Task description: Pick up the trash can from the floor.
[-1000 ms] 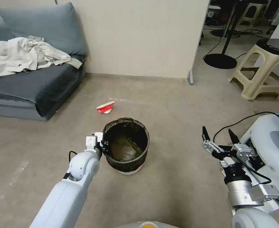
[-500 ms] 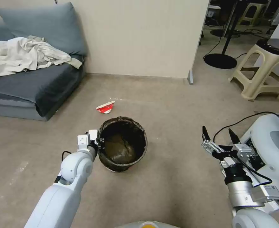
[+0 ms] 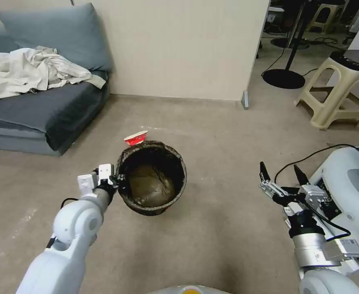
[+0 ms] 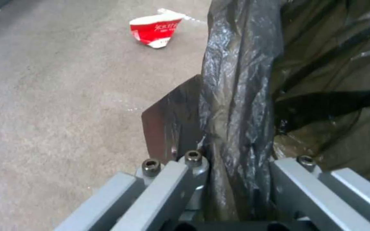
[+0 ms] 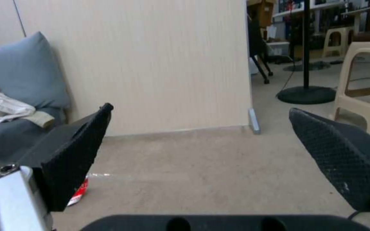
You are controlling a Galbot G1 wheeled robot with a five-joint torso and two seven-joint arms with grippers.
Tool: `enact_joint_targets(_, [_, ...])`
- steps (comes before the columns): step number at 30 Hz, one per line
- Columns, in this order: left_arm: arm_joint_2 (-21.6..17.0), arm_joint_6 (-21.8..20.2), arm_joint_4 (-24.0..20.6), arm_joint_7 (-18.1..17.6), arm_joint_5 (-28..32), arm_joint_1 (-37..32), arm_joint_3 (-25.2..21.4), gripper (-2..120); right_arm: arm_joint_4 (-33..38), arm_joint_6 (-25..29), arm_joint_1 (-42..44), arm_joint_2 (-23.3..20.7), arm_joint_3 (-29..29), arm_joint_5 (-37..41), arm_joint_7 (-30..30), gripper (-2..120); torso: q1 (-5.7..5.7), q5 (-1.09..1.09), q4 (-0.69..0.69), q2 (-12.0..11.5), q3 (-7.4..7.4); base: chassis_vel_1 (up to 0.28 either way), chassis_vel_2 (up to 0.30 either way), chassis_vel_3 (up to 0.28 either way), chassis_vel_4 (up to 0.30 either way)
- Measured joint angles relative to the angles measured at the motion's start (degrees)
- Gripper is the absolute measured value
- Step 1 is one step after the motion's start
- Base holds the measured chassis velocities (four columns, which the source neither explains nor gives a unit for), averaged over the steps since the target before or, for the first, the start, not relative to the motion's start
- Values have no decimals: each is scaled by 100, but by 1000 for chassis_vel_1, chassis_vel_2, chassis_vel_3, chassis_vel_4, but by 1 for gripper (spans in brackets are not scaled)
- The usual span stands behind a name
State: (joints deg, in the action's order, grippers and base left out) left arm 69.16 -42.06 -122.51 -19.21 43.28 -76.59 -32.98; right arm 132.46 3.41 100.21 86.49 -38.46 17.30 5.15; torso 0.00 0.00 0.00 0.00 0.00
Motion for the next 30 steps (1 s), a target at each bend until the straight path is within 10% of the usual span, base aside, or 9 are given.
enact_joint_targets(30, [-92, 0, -223, -62, 465, -222, -206, 2, -5, 1, -26, -12, 41, 7, -1, 100, 0, 0, 0, 0, 0, 0, 0, 0, 0])
